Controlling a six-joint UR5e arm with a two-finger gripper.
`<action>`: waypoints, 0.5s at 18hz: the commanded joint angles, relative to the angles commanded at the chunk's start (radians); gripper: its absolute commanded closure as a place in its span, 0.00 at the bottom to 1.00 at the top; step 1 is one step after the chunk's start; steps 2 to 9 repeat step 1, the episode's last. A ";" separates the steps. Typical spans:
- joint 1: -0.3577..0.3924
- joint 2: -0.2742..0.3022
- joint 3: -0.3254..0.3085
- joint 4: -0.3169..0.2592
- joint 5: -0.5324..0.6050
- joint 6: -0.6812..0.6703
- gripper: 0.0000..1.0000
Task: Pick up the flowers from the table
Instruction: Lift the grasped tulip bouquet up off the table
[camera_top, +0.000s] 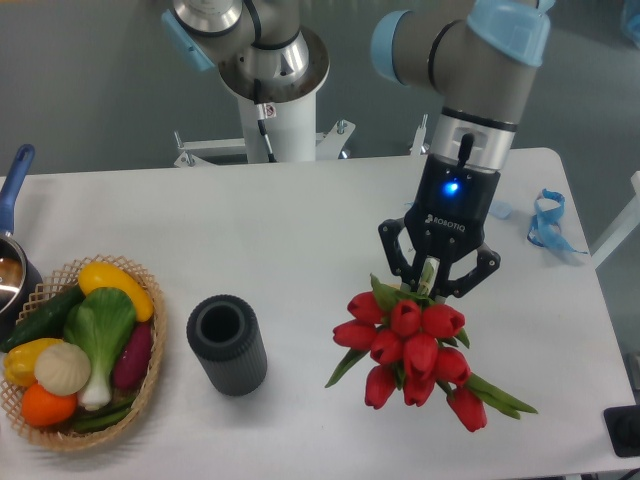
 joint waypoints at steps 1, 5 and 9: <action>0.000 0.000 -0.002 0.000 0.000 0.000 0.86; 0.000 0.000 -0.002 0.000 0.000 0.000 0.86; 0.000 0.000 -0.002 0.000 0.000 0.000 0.86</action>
